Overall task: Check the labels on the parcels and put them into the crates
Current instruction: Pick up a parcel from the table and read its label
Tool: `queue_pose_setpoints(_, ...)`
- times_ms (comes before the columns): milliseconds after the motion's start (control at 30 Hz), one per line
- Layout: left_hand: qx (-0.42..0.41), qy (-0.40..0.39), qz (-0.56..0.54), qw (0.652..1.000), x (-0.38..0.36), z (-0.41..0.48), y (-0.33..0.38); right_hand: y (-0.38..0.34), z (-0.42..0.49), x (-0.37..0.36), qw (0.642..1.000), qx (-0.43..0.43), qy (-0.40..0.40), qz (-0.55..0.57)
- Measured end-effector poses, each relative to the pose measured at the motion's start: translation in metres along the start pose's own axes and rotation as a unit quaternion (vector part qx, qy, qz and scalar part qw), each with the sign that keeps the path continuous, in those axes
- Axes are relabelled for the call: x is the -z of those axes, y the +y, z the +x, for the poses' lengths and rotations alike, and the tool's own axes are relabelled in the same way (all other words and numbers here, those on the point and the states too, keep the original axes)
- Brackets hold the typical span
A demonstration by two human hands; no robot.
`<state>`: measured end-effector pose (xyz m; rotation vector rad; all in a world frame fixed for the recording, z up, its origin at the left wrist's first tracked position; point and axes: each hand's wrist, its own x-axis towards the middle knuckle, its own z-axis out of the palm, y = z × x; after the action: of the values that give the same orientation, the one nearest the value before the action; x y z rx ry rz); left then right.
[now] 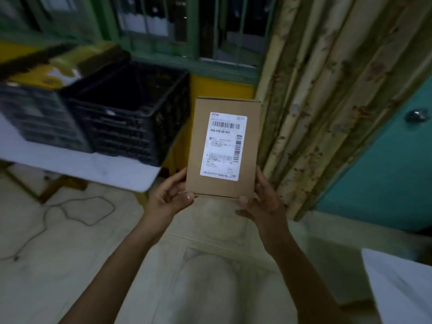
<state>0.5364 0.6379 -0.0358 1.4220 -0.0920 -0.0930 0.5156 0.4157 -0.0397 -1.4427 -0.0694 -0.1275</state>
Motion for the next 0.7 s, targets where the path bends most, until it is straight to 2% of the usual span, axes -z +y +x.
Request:
queue_pose_setpoints(333,-0.07,0.132,0.067,0.986,0.205,-0.011,0.057,0.024,0.049,-0.227,0.993,0.061,-0.088,-0.057)
queue_pose_setpoints(500,-0.113,0.205,0.095,0.968,0.278,-0.018,0.082,0.03,0.064,-0.304,0.974,0.102,-0.168,-0.113)
queue_pose_setpoints(600,-0.14,0.209,0.12,0.96,0.304,-0.01,0.096,0.03,0.08,-0.338,0.952,0.184,-0.137,-0.203)
queue_pose_setpoints(700,-0.164,0.202,0.164,0.951,0.328,0.007,0.11,0.03,0.103,-0.367,0.942,0.229,-0.107,-0.222)
